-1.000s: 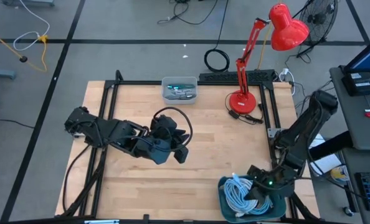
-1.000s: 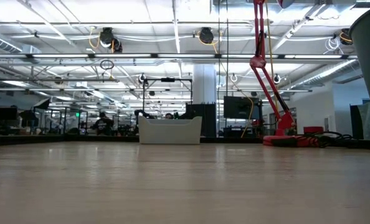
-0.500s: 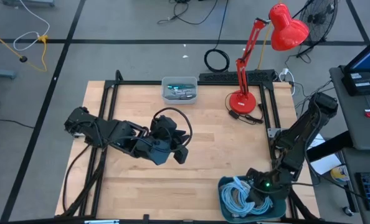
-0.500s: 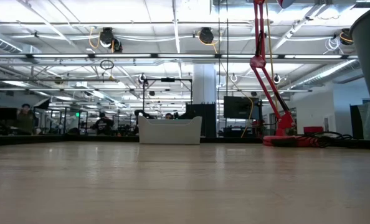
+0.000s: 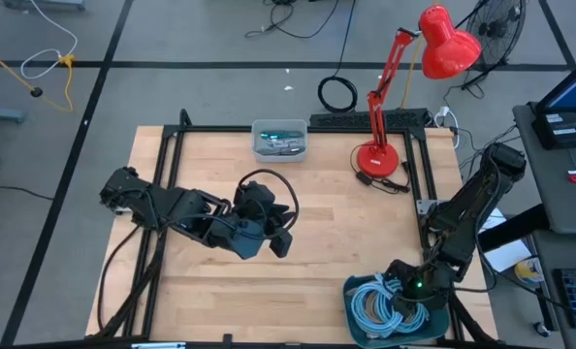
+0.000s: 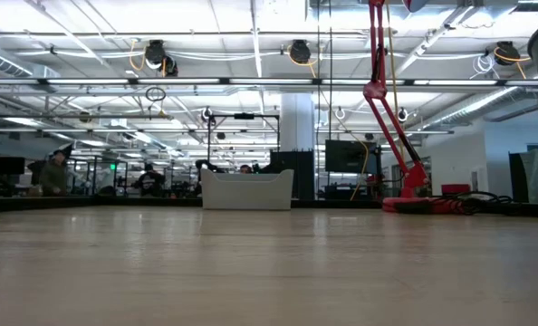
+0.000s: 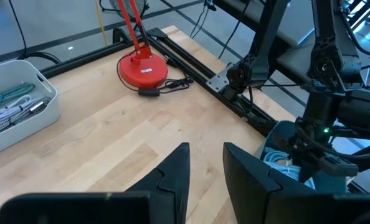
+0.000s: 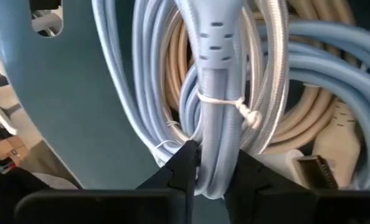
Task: Pick & Place USB Port
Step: Put the blue hdmi cable into the blue bin
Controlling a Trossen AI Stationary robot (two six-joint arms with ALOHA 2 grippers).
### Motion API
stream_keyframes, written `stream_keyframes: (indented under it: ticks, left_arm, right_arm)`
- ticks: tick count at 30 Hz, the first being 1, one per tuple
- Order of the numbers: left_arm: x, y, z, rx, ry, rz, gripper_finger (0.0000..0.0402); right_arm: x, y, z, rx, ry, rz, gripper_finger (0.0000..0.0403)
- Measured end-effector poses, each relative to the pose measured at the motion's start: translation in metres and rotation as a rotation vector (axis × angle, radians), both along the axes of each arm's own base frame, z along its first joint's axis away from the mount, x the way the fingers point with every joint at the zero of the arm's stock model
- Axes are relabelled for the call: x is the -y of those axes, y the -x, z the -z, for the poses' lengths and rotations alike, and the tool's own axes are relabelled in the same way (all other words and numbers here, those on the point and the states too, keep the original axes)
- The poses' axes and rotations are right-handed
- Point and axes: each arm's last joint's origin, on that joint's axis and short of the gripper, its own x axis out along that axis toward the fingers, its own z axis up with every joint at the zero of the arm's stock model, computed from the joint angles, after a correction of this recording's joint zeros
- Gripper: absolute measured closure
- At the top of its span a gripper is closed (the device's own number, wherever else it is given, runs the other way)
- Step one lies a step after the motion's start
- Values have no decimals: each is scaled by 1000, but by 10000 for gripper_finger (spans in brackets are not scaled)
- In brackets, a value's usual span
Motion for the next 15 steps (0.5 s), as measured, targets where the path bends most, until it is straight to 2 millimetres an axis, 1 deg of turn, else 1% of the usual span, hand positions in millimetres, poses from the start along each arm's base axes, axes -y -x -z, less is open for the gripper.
stream_keyframes:
  ticks: [3, 9, 12, 15]
  left_arm:
    - [0, 0, 0, 0, 0, 0, 305]
    - [0, 0, 0, 1, 1, 1, 305]
    - [0, 0, 0, 1, 1, 2, 305]
    - [0, 0, 0, 1, 3, 2, 305]
  right_arm:
    - [-1, -1, -1, 18, -7, -24, 328]
    - [-1, -1, -4, 54, -17, -47, 256]
    - [3, -1, -11, 110, -20, -33, 226]
    - [11, -2, -21, 193, -19, 2, 208]
